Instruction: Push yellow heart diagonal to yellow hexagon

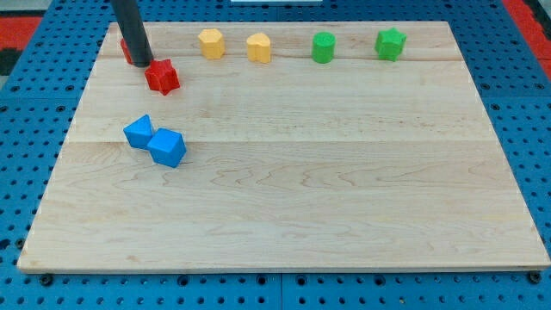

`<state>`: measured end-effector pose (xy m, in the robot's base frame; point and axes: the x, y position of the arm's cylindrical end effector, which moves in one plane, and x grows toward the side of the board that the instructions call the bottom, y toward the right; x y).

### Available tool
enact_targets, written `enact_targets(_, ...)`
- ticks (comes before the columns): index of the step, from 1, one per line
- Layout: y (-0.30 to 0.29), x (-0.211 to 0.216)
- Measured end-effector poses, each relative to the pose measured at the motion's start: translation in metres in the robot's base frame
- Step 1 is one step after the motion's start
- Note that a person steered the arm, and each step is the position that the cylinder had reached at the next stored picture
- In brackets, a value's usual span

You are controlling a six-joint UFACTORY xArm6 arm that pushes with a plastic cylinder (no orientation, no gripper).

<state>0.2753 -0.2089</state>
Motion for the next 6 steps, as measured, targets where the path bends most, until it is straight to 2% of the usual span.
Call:
enact_targets(1,0.018,-0.008)
enact_targets(2,0.029,-0.042)
enact_targets(4,0.182,-0.009)
enact_targets(5,0.123,-0.027)
enact_targets(6,0.179,-0.055)
